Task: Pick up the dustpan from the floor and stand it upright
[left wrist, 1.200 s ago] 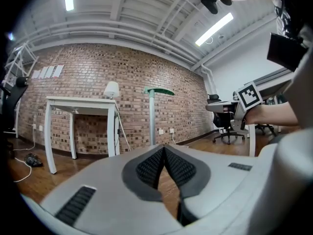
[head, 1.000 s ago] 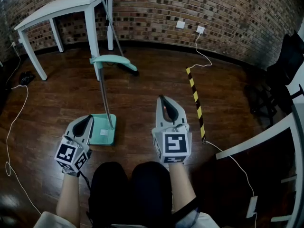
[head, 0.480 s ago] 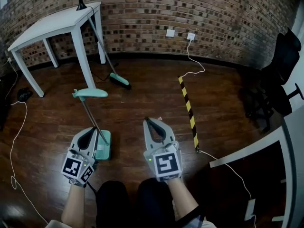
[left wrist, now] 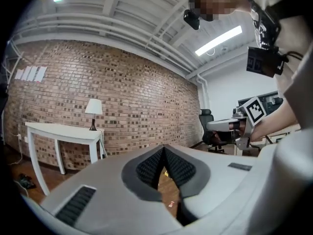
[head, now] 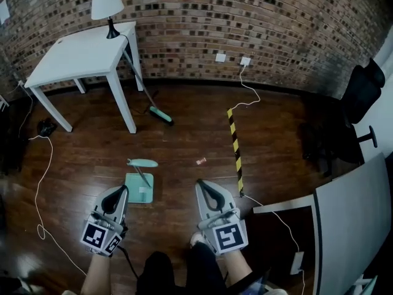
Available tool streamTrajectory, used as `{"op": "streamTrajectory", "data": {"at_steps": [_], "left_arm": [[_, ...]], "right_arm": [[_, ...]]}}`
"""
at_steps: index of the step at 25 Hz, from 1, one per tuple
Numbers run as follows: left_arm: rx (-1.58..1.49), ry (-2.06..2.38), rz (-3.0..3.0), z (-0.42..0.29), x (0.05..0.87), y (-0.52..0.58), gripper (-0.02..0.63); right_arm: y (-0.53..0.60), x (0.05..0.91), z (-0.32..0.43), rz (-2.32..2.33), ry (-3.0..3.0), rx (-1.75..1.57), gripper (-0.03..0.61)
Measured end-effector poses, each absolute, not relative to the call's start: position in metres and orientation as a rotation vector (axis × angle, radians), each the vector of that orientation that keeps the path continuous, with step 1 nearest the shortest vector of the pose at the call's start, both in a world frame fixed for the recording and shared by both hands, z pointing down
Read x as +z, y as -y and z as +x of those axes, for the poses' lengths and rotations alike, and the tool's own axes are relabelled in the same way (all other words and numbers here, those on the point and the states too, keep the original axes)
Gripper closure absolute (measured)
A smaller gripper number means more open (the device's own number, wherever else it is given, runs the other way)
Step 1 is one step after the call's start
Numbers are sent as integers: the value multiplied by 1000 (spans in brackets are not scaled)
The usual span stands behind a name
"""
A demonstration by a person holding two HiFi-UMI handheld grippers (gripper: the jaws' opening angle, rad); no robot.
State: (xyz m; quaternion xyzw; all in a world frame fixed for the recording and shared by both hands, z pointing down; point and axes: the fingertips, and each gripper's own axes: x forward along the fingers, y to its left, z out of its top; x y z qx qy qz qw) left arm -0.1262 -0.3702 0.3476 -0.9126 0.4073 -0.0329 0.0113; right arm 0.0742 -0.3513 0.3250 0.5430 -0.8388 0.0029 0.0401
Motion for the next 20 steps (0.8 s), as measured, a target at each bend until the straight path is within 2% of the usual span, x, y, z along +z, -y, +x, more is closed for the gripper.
{"op": "streamTrajectory", "data": {"at_steps": [5, 9, 14, 20], "left_arm": [[-116, -1283, -2834, -154, 228, 346, 621], [-80, -1310, -2810, -179, 163, 321, 621], [-62, -1364, -2818, -208, 142, 287, 623], [-9, -1317, -2833, -202, 124, 271, 623]], "right_arm": [[326, 208, 75, 1706, 2541, -10, 595], [301, 141, 59, 1787, 2547, -5, 594], [262, 107, 41, 1948, 2479, 14, 594], [235, 99, 29, 1930, 2418, 24, 595]]}}
